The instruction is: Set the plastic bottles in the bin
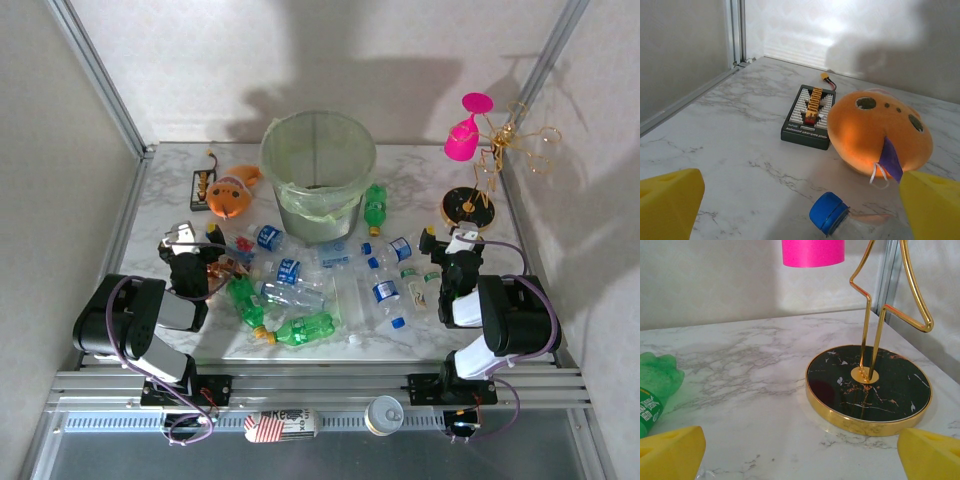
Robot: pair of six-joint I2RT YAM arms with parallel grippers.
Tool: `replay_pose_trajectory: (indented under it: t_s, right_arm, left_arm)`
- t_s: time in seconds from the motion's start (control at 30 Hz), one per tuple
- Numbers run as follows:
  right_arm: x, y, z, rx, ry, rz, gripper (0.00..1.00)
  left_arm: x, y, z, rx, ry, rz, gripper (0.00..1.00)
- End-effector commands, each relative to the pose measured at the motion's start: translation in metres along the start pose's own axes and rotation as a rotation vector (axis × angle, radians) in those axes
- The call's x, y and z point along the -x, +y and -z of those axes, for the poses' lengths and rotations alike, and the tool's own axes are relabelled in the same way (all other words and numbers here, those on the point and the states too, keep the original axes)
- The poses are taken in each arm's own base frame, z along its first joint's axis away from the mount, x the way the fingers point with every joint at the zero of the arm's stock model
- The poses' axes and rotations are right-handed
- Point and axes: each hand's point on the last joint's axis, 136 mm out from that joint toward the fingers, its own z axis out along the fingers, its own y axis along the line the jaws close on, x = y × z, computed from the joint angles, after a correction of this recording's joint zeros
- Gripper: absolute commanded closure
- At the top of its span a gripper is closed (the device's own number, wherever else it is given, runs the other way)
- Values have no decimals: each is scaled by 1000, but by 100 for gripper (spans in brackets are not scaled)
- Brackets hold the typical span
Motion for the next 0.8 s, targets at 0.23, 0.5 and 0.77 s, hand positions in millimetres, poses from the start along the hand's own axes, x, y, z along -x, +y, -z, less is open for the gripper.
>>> replay_pose_trajectory:
  t_s: [0.23, 0.5, 0.77]
  right_arm:
    - [9, 0, 0, -6, -37, -7, 1]
    - [25, 0, 1, -27, -41, 2, 1]
    - [73, 14, 6, -7, 7, -92, 1]
  left_arm:
    - [8, -3, -4, -13, -17, 21, 1]
    - [20, 8, 1, 71, -45, 44, 0]
    - [71, 9, 13, 130, -72, 168, 1]
